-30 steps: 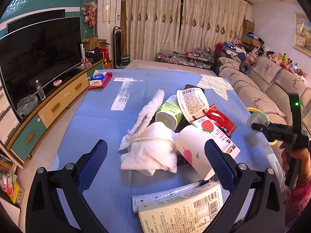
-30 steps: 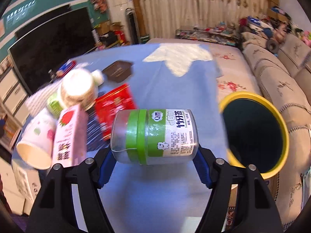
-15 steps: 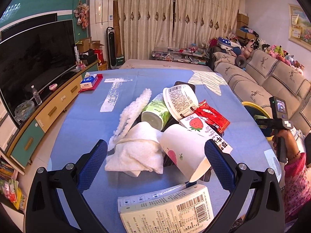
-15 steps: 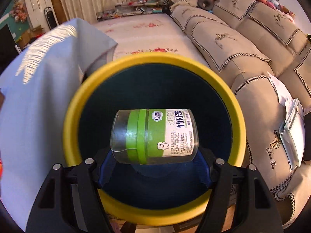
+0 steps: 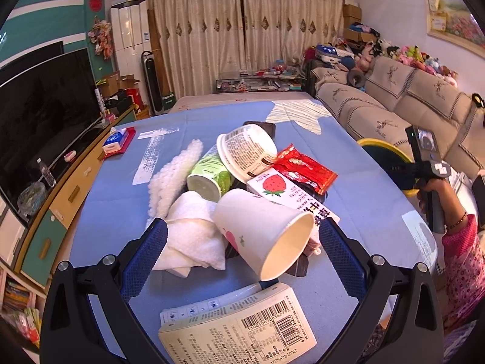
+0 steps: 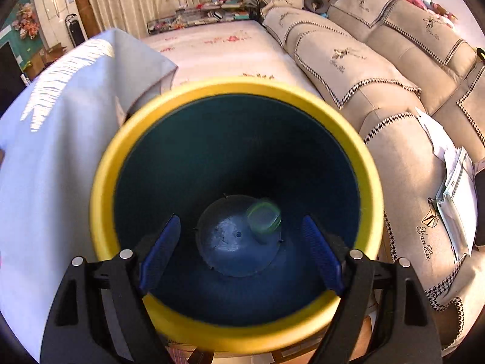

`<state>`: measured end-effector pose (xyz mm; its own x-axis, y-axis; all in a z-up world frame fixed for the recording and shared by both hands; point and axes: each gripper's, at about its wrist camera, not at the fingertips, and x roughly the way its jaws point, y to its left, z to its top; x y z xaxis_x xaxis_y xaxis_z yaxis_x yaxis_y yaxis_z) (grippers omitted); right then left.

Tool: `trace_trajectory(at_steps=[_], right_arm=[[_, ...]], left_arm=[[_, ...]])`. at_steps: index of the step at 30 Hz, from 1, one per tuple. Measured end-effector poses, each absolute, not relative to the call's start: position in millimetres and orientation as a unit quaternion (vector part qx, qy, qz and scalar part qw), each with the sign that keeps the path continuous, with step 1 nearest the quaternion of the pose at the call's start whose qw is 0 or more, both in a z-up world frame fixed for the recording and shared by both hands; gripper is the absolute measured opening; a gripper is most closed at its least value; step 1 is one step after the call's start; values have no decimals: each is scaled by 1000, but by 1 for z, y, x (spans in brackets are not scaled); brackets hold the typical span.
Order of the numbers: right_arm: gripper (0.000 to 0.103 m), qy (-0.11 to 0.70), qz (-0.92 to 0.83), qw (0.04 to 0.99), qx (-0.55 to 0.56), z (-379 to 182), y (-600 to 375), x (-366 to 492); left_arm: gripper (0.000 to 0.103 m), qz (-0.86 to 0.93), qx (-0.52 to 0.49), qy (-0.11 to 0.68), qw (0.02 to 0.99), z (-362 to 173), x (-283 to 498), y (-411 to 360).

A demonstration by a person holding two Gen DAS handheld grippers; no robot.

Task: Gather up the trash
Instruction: 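Grasp the white paper cup with the left gripper and drop it into the bin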

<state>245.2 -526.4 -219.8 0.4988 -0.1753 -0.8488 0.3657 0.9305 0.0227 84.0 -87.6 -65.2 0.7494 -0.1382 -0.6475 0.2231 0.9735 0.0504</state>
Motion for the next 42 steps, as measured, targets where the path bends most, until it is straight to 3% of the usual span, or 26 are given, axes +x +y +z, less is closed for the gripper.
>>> trace_trajectory(at_steps=[5, 13, 20, 23, 34, 42], right_arm=[[82, 444, -136, 879, 107, -194, -511, 219], [82, 403, -110, 902, 110, -158, -494, 190], [85, 384, -99, 911, 111, -143, -487, 172], [85, 380, -92, 913, 115, -139, -484, 167], [85, 362, -81, 920, 125, -128, -485, 144], [86, 345, -119, 924, 112, -126, -499, 109]], left_arm=[[76, -100, 101, 359, 922, -77, 94, -102], [51, -97, 109, 388, 910, -93, 110, -109], [17, -99, 115, 382, 911, -94, 111, -112], [7, -113, 111, 372, 915, -90, 107, -109], [5, -130, 107, 325, 931, -47, 92, -112], [5, -205, 124, 311, 919, -10, 116, -178]])
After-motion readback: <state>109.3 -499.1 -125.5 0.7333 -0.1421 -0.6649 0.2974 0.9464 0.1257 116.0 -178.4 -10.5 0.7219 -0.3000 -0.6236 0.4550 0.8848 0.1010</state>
